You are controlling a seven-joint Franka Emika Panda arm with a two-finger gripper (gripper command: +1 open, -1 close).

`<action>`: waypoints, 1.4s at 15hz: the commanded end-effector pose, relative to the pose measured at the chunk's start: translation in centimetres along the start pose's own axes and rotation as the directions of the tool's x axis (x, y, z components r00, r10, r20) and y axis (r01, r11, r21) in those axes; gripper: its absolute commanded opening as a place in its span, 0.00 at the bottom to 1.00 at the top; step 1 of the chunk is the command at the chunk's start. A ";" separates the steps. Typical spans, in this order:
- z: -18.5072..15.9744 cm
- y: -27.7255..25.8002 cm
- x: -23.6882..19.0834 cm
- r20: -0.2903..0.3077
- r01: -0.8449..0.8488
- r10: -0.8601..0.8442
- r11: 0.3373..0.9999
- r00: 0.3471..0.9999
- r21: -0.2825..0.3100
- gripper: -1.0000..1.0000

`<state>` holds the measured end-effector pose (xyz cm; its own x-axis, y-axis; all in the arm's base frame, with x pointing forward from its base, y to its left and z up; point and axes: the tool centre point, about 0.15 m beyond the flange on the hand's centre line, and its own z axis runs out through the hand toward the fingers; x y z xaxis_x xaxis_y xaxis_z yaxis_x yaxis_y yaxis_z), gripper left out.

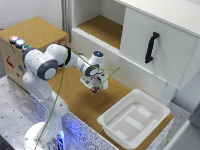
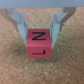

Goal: Place the grasped pink block inside the left cabinet

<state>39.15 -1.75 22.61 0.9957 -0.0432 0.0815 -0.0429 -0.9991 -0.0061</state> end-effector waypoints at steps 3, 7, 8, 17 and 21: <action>-7.9 -6.7 5.3 0.004 0.159 -0.160 0.977 0.987 -0.143 0.00; -13.0 -11.2 11.4 -0.033 0.220 -0.236 0.941 0.971 -0.259 0.00; -14.1 -12.0 12.6 -0.047 0.229 -0.251 0.933 0.967 -0.277 0.00; -24.7 -16.8 22.4 -0.231 0.193 -0.274 0.928 0.934 -0.319 0.00; -25.4 -16.2 24.1 -0.292 0.126 -0.193 0.964 0.937 -0.235 0.00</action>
<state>57.29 12.65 47.79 0.8703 0.2500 0.4243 0.1563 -0.9572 0.2436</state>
